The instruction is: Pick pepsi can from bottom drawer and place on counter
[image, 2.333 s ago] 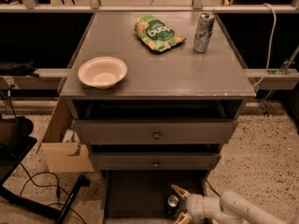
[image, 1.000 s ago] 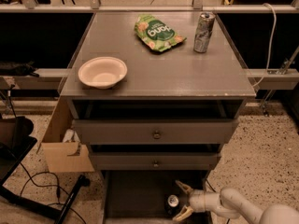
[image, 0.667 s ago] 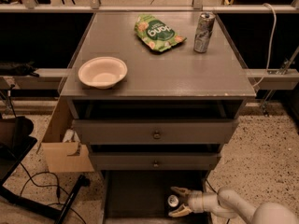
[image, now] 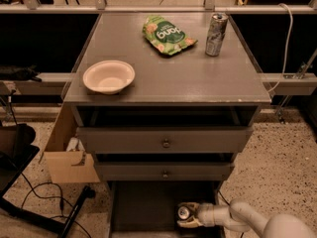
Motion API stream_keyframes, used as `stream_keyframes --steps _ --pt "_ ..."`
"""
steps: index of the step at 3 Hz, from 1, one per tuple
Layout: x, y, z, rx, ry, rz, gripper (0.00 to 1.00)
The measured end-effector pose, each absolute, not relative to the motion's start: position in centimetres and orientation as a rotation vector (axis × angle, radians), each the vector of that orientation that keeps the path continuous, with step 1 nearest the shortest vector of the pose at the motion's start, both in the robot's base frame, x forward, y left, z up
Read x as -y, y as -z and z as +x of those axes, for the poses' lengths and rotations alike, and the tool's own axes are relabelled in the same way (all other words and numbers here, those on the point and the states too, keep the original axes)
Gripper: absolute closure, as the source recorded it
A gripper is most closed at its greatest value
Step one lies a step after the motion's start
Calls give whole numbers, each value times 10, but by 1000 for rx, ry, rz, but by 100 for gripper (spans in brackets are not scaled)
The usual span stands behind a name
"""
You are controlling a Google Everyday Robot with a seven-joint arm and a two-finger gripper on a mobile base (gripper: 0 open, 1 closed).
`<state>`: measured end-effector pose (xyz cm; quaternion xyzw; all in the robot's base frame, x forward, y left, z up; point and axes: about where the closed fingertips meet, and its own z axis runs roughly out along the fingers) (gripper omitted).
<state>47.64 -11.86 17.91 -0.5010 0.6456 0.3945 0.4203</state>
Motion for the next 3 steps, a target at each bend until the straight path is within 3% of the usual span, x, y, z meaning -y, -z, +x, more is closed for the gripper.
stream_keyframes --steps 1,3 --pt "118 -183 477 -1620 -990 -1255 100" --pt "132 -314 475 -1750 -997 -1163 100"
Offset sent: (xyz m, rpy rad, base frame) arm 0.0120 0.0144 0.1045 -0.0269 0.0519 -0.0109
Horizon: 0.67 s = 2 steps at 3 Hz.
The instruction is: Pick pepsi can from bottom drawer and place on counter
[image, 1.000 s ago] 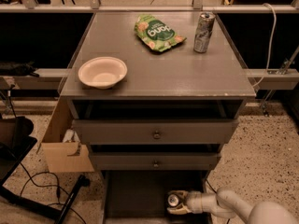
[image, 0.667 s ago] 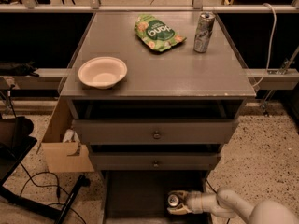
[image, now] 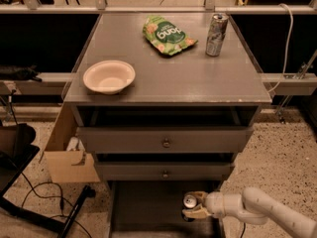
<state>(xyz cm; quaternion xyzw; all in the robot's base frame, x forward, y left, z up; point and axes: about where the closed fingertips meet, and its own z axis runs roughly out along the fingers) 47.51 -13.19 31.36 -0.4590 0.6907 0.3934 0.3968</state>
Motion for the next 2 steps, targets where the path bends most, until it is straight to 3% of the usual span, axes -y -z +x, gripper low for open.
stream_keyframes --steps 2 --pt "139 -453 434 -1883 -1014 -1114 100"
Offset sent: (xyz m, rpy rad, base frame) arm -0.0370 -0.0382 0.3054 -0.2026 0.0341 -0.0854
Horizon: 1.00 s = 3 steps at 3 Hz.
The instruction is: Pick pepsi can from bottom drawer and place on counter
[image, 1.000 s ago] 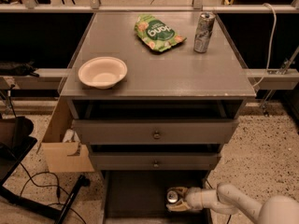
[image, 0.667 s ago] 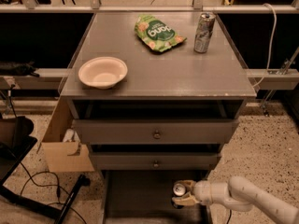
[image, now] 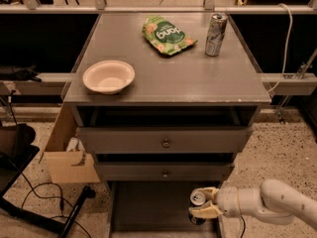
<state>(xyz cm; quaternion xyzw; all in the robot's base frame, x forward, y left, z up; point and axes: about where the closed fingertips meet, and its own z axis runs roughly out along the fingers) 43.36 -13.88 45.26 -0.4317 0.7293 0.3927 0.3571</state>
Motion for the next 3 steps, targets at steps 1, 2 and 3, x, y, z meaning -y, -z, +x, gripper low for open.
stream_keyframes --steps 1,2,3 --pt "144 -527 434 -1935 -959 -1089 100" --pt "162 -610 448 -1951 -832 -1074 100" --pt "182 -676 463 -1938 -722 -1082 100"
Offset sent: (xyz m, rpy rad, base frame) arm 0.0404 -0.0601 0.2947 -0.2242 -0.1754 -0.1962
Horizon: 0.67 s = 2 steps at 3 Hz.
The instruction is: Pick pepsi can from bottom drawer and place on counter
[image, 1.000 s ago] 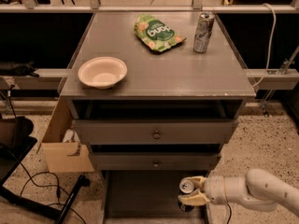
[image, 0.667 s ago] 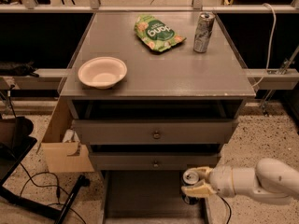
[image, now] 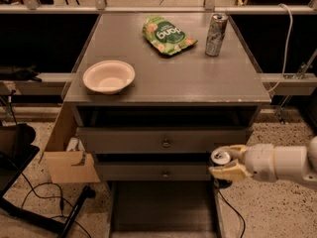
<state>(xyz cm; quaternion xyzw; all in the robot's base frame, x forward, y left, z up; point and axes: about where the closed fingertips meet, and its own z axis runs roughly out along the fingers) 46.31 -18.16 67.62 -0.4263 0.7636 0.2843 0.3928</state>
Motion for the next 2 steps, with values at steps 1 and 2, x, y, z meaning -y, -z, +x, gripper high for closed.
stream_keyframes --steps 1,2 --pt "181 -683 465 -1932 -709 -1088 100" --pt "175 -695 475 -1916 -741 -1081 100"
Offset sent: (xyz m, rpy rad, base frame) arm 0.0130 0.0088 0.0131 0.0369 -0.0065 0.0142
